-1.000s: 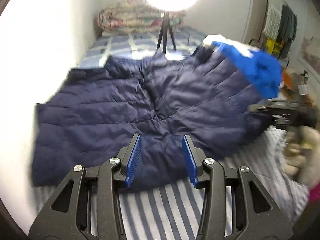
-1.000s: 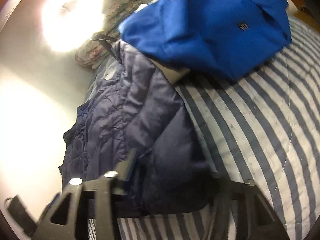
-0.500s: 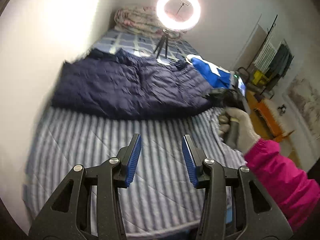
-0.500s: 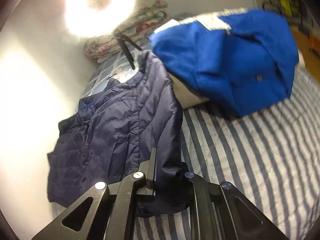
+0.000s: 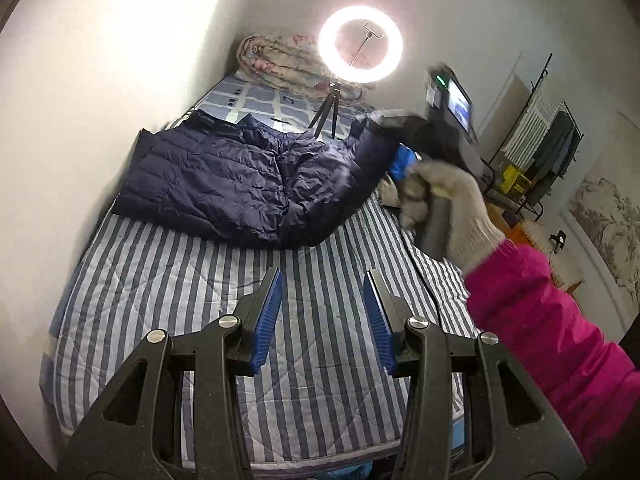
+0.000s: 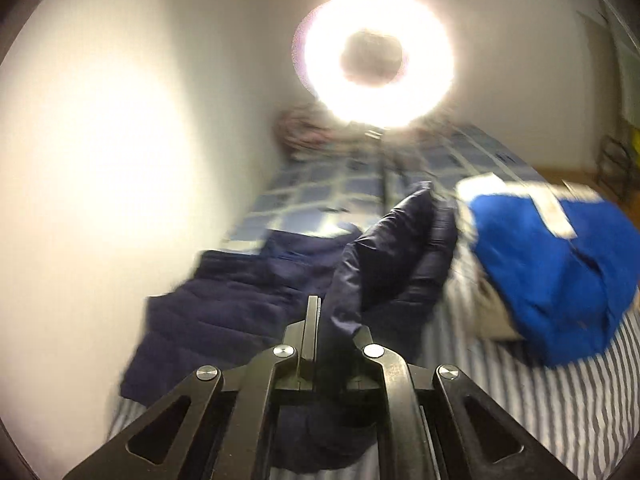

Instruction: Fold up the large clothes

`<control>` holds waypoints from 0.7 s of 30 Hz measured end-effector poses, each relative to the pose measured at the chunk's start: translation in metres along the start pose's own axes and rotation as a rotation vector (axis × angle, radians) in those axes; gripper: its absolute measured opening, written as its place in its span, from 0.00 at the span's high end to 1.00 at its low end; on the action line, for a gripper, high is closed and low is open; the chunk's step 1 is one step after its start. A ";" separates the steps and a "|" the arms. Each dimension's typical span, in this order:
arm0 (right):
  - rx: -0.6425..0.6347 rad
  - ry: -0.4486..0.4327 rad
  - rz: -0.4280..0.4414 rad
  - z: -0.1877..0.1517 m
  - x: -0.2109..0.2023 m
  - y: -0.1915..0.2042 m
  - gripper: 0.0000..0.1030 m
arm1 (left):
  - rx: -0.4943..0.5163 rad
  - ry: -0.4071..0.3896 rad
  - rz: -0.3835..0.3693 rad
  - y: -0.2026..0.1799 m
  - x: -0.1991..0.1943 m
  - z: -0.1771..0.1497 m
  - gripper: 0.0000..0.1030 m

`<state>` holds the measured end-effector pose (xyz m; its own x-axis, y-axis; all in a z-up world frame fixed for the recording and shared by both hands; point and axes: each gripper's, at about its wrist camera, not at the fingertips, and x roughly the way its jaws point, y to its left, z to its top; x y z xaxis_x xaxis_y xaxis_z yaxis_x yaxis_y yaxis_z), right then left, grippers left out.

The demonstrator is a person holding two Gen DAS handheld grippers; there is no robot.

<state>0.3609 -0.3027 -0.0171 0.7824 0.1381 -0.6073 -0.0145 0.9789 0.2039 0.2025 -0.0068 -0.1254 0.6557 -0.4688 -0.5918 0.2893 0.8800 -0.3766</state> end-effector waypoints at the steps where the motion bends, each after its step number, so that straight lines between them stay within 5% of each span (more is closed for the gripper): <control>1: -0.021 -0.003 0.018 0.002 0.002 0.013 0.97 | -0.005 -0.003 0.000 0.002 -0.002 -0.001 0.58; 8: -0.183 0.026 0.211 -0.003 0.046 0.136 0.97 | -0.009 -0.052 0.046 0.012 -0.018 -0.002 0.58; 13: -0.268 0.128 0.334 -0.042 0.104 0.216 0.97 | -0.028 -0.050 0.089 0.028 -0.019 -0.002 0.58; 21: -0.356 0.321 0.422 -0.119 0.175 0.273 0.97 | -0.043 -0.052 0.116 0.040 -0.019 -0.001 0.58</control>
<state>0.4202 0.0063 -0.1593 0.4392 0.5064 -0.7420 -0.5299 0.8130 0.2413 0.2009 0.0373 -0.1304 0.7187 -0.3582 -0.5960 0.1796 0.9236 -0.3386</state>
